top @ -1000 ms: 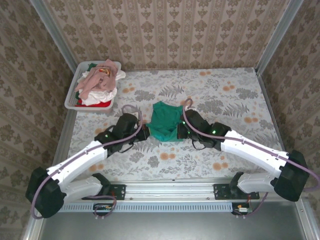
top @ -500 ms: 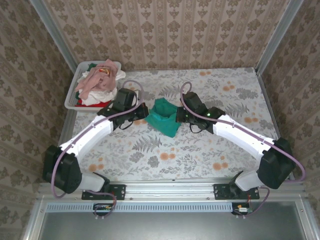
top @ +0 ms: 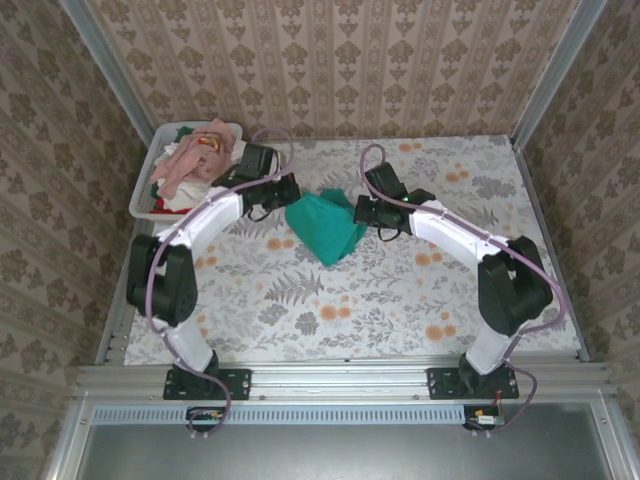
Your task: Fold and stack the t-shirts
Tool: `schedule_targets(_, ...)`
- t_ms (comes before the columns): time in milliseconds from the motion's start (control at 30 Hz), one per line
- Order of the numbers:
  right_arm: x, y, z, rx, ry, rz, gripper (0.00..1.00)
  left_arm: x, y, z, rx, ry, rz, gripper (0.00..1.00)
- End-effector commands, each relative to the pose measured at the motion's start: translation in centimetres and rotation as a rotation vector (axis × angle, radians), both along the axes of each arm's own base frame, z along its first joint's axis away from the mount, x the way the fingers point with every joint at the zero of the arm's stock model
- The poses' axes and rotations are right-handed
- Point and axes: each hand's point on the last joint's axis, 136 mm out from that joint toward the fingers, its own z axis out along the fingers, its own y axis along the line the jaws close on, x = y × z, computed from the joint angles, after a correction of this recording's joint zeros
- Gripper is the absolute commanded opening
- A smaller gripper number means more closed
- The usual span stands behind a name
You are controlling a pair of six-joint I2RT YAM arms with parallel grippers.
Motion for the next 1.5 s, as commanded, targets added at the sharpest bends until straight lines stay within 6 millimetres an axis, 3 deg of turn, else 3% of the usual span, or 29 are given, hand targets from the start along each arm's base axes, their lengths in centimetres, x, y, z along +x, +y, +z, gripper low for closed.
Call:
schedule_targets(0, 1.2, -0.5, -0.9, 0.017, 0.028, -0.012, 0.02, 2.3, -1.1, -0.5, -0.003, 0.025, -0.041, 0.0)
schedule_targets(33, 1.5, -0.8, -1.2, 0.02, 0.029, -0.022, 0.02, 3.0, -1.4, -1.1, 0.004, 0.035, -0.042, 0.0)
schedule_targets(67, 1.9, -1.2, -1.7, 0.021, 0.038, -0.032, 0.02, 3.9, -1.7, -1.5, 0.003, 0.047, -0.039, 0.07)
schedule_targets(133, 2.5, -1.8, -2.8, 0.02, 0.06, -0.048, 0.02, 5.2, -2.6, -2.1, -0.018, 0.067, -0.05, 0.09)
schedule_targets(233, 3.3, -2.4, -4.6, 0.038, 0.099, -0.062, 0.03, 6.9, -3.5, -2.5, -0.038, 0.076, -0.054, 0.21)
schedule_targets(267, 3.5, -2.7, -5.2, 0.041, 0.112, -0.072, 0.03, 7.4, -3.5, -2.5, -0.035, 0.075, -0.051, 0.33)
schedule_targets(300, 3.7, -3.0, -5.8, 0.046, 0.124, -0.079, 0.03, 7.8, -3.5, -2.4, -0.029, 0.075, -0.053, 0.38)
schedule_targets(400, 3.9, -3.8, -7.2, 0.056, 0.153, -0.096, 0.08, 8.9, -2.6, -1.9, -0.009, 0.064, -0.042, 0.45)
schedule_targets(533, 3.7, -4.6, -8.0, 0.05, 0.17, -0.11, 0.15, 9.4, -1.2, -0.1, -0.003, 0.028, -0.045, 0.44)
schedule_targets(600, 3.5, -4.8, -7.9, 0.036, 0.173, -0.098, 0.24, 8.3, -0.7, 0.4, 0.034, 0.008, -0.075, 0.44)
schedule_targets(633, 3.3, -4.9, -7.8, 0.021, 0.173, -0.093, 0.23, 7.5, -0.5, 0.4, 0.061, 0.003, -0.087, 0.45)
schedule_targets(667, 3.2, -5.3, -7.4, 0.001, 0.168, -0.095, 0.24, 6.2, -0.4, 0.1, 0.095, 0.002, -0.101, 0.45)
schedule_targets(733, 2.7, -6.0, -6.5, -0.035, 0.159, -0.085, 0.36, 3.3, -0.3, -0.9, 0.148, 0.007, -0.133, 0.45)
schedule_targets(833, 2.1, -5.9, -3.9, -0.067, 0.092, -0.063, 0.37, -1.2, -0.7, -2.8, 0.173, 0.014, -0.151, 0.46)
schedule_targets(867, 2.0, -5.2, -2.8, -0.068, 0.069, -0.04, 0.37, -1.8, -0.6, -2.9, 0.153, 0.006, -0.138, 0.45)
schedule_targets(933, 2.2, -2.8, -1.1, -0.045, 0.019, 0.03, 0.39, -4.1, -3.4, -3.4, 0.124, -0.004, -0.214, 0.45)
schedule_targets(1000, 2.6, -0.4, -0.3, -0.039, 0.007, 0.097, 0.4, -4.5, -4.1, -4.6, 0.159, 0.018, -0.227, 0.44)
schedule_targets(1133, 4.2, 0.6, -1.4, -0.062, 0.025, 0.118, 0.42, -1.8, -4.0, -6.1, 0.167, 0.054, -0.216, 0.42)
schedule_targets(1267, 5.1, -0.6, -4.9, -0.063, 0.108, 0.084, 0.42, 3.0, -4.9, -5.7, 0.154, 0.05, -0.231, 0.4)
schedule_targets(1467, 2.8, 0.1, -9.5, -0.001, 0.205, 0.096, 0.26, 6.2, -7.8, -6.8, 0.088, 0.067, -0.278, 0.38)
